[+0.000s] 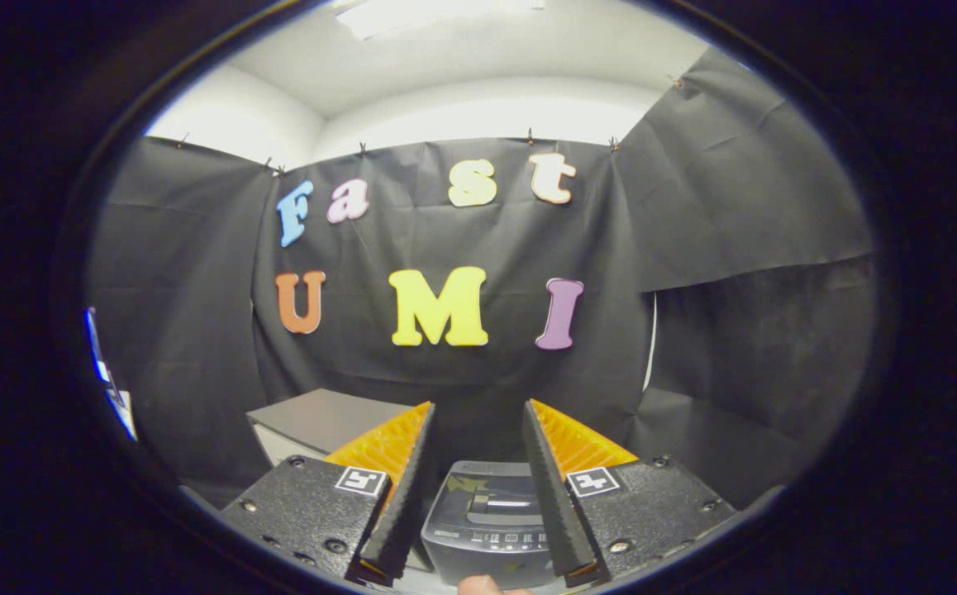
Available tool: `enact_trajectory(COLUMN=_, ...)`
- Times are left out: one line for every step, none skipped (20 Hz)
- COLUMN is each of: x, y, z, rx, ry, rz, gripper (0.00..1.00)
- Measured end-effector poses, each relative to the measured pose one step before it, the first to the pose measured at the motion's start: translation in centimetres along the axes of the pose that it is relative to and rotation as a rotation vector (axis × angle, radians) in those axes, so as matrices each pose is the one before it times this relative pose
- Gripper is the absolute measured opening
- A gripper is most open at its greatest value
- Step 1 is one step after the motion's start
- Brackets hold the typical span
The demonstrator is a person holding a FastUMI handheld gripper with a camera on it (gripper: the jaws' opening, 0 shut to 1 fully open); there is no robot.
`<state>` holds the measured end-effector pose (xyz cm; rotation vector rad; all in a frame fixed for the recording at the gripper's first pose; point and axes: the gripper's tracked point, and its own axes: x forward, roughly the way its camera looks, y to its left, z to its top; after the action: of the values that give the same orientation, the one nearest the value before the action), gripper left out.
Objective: Put the clothes into the washing machine and then close the washing machine lid.
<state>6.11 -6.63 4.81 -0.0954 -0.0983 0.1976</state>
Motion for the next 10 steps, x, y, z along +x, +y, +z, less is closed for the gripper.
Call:
enact_trajectory(x=-1.431, y=-0.274, z=0.086, rx=0.00226, ry=-0.00907, rz=0.01191, gripper=0.67)
enact_trajectory(x=-0.993, y=-0.276, z=0.118, rx=-0.00031, ry=-0.00367, rz=0.00586, gripper=0.66)
enact_trajectory(x=-1.015, y=-0.169, z=0.107, rx=-0.0019, ry=-0.00098, rz=0.00641, gripper=0.66)
enact_trajectory(x=-0.752, y=-0.274, z=-0.178, rx=-0.00275, ry=0.00533, rz=0.00091, gripper=0.66)
enact_trajectory(x=-1.015, y=-0.1, z=0.208, rx=0.00122, ry=-0.00126, rz=0.00016, gripper=0.67)
enact_trajectory(x=-1.122, y=-0.176, z=0.345, rx=-0.00121, ry=0.00304, rz=-0.00383, gripper=0.67)
enact_trajectory(x=-1.305, y=-0.062, z=0.408, rx=-0.0025, ry=-0.00334, rz=0.00071, gripper=0.67)
enact_trajectory(x=-1.085, y=0.009, z=0.433, rx=-0.00676, ry=-0.00609, rz=-0.00047, gripper=0.67)
enact_trajectory(x=-1.074, y=-0.305, z=0.505, rx=-0.00807, ry=-0.00353, rz=-0.00826, gripper=0.67)
enact_trajectory(x=-0.998, y=-0.329, z=0.58, rx=-0.00219, ry=-0.00316, rz=-0.00946, gripper=0.67)
